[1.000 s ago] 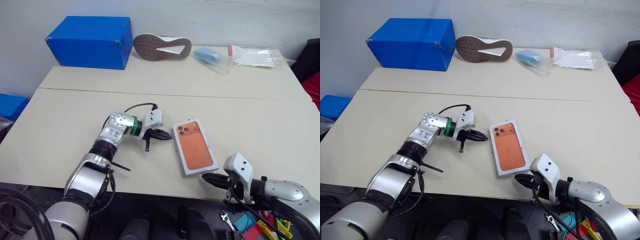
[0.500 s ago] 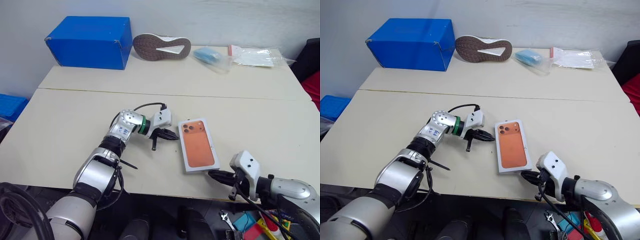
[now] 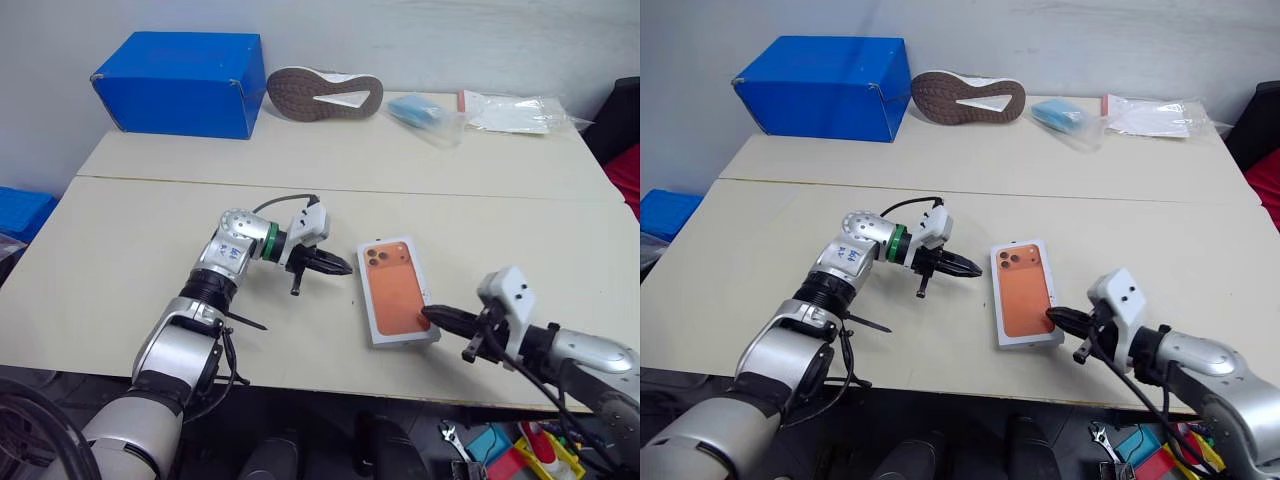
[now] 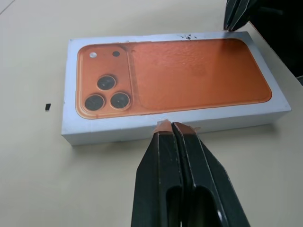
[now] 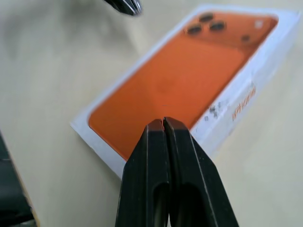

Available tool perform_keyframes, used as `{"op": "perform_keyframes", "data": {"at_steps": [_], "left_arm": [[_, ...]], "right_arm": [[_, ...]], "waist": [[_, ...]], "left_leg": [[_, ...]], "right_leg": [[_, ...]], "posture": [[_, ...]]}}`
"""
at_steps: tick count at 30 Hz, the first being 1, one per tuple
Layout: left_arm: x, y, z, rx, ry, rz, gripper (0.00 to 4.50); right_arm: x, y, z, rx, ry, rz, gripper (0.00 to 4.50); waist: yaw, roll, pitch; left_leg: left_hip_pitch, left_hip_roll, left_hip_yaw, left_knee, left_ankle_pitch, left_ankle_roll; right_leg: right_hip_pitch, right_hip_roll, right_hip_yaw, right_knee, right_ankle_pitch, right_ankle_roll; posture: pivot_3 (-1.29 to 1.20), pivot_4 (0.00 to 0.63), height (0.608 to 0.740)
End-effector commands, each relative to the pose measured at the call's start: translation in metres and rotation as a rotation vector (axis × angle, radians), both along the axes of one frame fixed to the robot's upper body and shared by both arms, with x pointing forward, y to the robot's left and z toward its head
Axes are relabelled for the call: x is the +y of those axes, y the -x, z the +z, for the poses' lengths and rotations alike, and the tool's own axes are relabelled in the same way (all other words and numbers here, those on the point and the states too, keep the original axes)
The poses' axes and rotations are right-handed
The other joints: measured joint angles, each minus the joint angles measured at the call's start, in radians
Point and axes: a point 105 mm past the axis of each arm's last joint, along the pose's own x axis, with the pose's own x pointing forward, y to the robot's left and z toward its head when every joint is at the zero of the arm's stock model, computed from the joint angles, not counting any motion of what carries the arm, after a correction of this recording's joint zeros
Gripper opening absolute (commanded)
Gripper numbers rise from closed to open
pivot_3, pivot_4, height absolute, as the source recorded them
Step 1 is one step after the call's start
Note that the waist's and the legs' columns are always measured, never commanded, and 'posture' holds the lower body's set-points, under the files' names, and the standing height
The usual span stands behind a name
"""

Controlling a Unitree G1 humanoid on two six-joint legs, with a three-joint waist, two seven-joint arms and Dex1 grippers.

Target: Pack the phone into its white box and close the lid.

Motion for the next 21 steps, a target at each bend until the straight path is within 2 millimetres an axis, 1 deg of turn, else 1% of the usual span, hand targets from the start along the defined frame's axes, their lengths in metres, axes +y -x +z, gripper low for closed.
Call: {"op": "perform_keyframes", "data": {"at_steps": [1, 4, 7, 12, 14, 16, 18, 21], "left_arm": [[-0.010, 0.002, 0.010, -0.046, 0.026, -0.019, 0.00], [-0.012, 0.001, 0.011, -0.050, 0.035, -0.011, 0.00], [-0.011, 0.000, 0.012, -0.049, 0.038, -0.003, 0.00], [-0.009, -0.005, 0.008, -0.056, 0.026, 0.034, 0.00], [-0.014, -0.010, 0.010, -0.077, 0.031, 0.059, 0.00], [-0.024, -0.014, 0.013, -0.087, 0.038, 0.071, 0.00], [-0.034, -0.017, 0.014, -0.101, 0.034, 0.075, 0.00], [-0.045, -0.021, 0.011, -0.117, 0.010, 0.087, 0.00]], "right_arm": [[-0.005, -0.006, -0.017, 0.001, 0.080, -0.050, 0.03], [-0.012, -0.010, -0.027, 0.015, 0.118, -0.096, 0.03], [-0.010, -0.010, -0.025, 0.009, 0.101, -0.096, 0.03], [0.005, -0.013, -0.004, -0.042, 0.008, -0.047, 0.03], [0.012, -0.021, 0.010, -0.070, -0.050, -0.045, 0.03], [0.021, -0.026, 0.016, -0.078, -0.081, -0.027, 0.03], [0.025, -0.028, 0.013, -0.066, -0.066, -0.014, 0.03], [0.023, -0.031, 0.000, -0.040, -0.009, -0.031, 0.03]], "waist": [[0.000, 0.000, 0.000], [-0.003, -0.001, -0.001], [-0.004, -0.001, -0.001], [-0.005, -0.001, -0.001], [-0.007, -0.001, -0.001], [-0.006, -0.001, -0.001], [-0.001, -0.001, -0.001], [0.002, -0.001, -0.001]], "left_leg": [[0.000, 0.000, 0.000, 0.000, 0.000, 0.000], [0.001, 0.000, 0.000, 0.001, 0.000, 0.000], [0.002, 0.000, 0.001, 0.001, 0.000, 0.000], [0.002, 0.000, 0.001, 0.001, 0.000, 0.000], [0.002, 0.000, 0.001, 0.001, 0.000, 0.000], [0.001, 0.000, 0.001, 0.001, 0.000, 0.000], [0.001, 0.000, 0.001, 0.001, 0.000, 0.000], [0.000, 0.000, 0.000, 0.001, 0.000, 0.000]], "right_leg": [[0.000, 0.000, 0.000, 0.000, 0.000, 0.000], [0.000, 0.000, -0.001, 0.000, 0.000, 0.000], [0.001, 0.000, -0.001, 0.000, 0.000, 0.000], [0.001, 0.000, 0.000, 0.000, 0.000, 0.000], [0.000, 0.000, 0.000, 0.000, 0.000, 0.000], [0.000, 0.000, 0.000, 0.001, 0.000, 0.000], [0.000, 0.000, -0.001, 0.001, 0.000, 0.000], [0.000, 0.000, -0.001, 0.000, 0.000, 0.000]], "posture": [[0.00, 0.150, 0.740], [0.00, 0.150, 0.740], [0.00, 0.150, 0.740], [0.00, 0.150, 0.740], [0.00, 0.150, 0.740], [0.00, 0.150, 0.740], [0.00, 0.150, 0.740], [0.00, 0.150, 0.740]]}}
